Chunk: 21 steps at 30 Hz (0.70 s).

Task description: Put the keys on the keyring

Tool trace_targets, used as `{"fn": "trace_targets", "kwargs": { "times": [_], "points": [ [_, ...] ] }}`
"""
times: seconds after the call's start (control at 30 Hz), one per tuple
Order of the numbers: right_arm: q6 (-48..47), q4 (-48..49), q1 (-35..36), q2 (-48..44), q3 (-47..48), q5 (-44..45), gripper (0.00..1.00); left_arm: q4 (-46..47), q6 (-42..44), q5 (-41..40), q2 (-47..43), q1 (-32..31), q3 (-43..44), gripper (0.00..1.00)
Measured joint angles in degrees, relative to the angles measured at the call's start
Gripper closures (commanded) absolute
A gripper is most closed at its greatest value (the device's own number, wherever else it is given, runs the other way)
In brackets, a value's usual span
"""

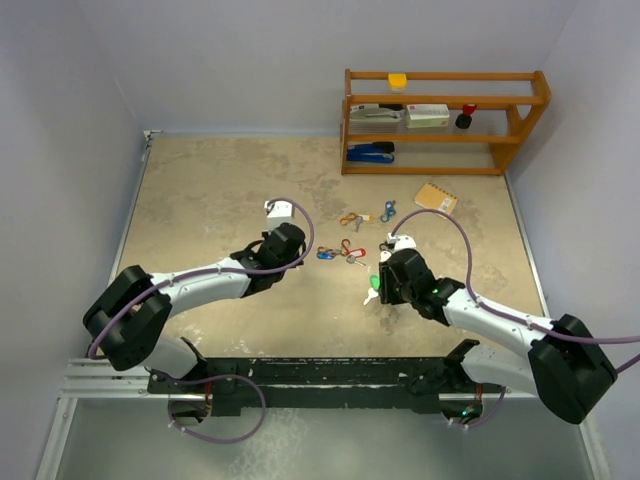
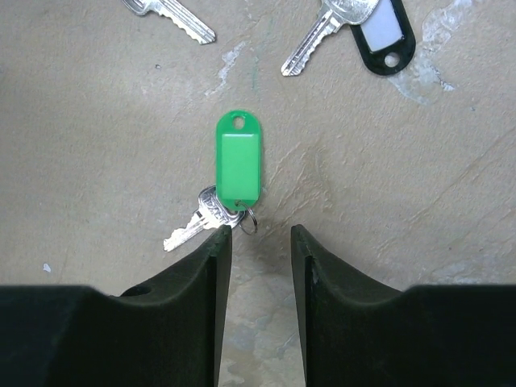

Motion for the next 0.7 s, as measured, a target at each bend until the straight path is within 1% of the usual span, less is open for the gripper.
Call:
{"fn": "trace_targets", "kwargs": {
  "times": [0.23,0.7],
  "points": [
    [0.7,0.0,0.0,-0.4,-0.7,0.0,0.67,0.0,0.0,0.2,0.6,0.0,0.0,1.00],
    [0.8,1.6,0.0,1.4,-0.8,-0.2,0.71,0.0,0.0,0.2,0.7,0.0,0.0,1.00]
  ]
}}
